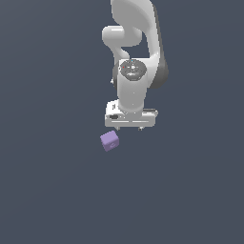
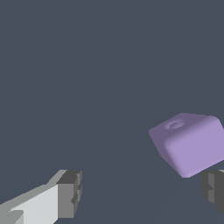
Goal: Pick up the object and move it to a goal position.
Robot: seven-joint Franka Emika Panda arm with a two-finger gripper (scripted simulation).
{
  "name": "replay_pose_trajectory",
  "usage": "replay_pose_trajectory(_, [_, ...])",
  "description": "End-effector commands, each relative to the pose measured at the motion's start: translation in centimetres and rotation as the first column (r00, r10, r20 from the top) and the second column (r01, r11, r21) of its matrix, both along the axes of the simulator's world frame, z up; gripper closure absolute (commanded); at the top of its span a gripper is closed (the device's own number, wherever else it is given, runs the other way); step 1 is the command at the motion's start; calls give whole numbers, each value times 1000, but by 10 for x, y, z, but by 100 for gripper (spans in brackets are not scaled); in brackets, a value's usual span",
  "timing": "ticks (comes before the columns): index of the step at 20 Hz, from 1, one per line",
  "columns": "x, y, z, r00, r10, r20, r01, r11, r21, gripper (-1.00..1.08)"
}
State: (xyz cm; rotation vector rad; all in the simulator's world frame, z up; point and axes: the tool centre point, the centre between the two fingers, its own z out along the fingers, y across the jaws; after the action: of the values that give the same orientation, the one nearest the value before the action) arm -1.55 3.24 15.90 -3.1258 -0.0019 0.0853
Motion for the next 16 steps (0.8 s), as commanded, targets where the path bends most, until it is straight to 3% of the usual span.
replay_pose_trajectory(1, [0,0,0,1000,0,0,0,1000,0,-92])
replay_pose_trajectory(10, [12,-13,29,999,-12,50,12,1000,-7,-92])
replay_pose_trajectory(16, [13,-13,30,999,-11,51,12,1000,-8,-92])
